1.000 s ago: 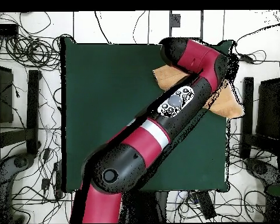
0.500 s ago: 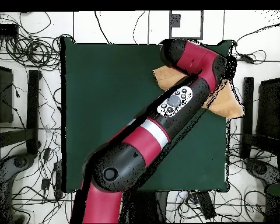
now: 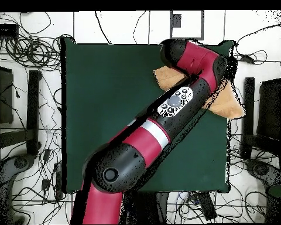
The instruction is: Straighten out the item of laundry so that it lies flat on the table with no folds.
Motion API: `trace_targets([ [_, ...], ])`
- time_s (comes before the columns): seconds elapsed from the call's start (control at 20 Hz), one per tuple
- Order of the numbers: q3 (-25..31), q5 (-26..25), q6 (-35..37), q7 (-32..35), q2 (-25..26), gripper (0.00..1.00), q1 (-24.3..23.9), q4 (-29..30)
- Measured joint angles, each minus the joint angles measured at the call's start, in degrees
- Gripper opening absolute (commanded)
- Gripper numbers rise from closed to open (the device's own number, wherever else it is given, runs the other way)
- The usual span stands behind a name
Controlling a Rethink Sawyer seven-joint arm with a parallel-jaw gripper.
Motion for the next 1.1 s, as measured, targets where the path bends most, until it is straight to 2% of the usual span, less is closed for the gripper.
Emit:
trace_targets([
  [0.45,-0.17,0.01,3.42,0.0,-0.13,1.0,0.01,-0.34],
  [1.1,-1.82,0.54,3.58,0.01,-0.11,1.0,0.01,-1.82],
])
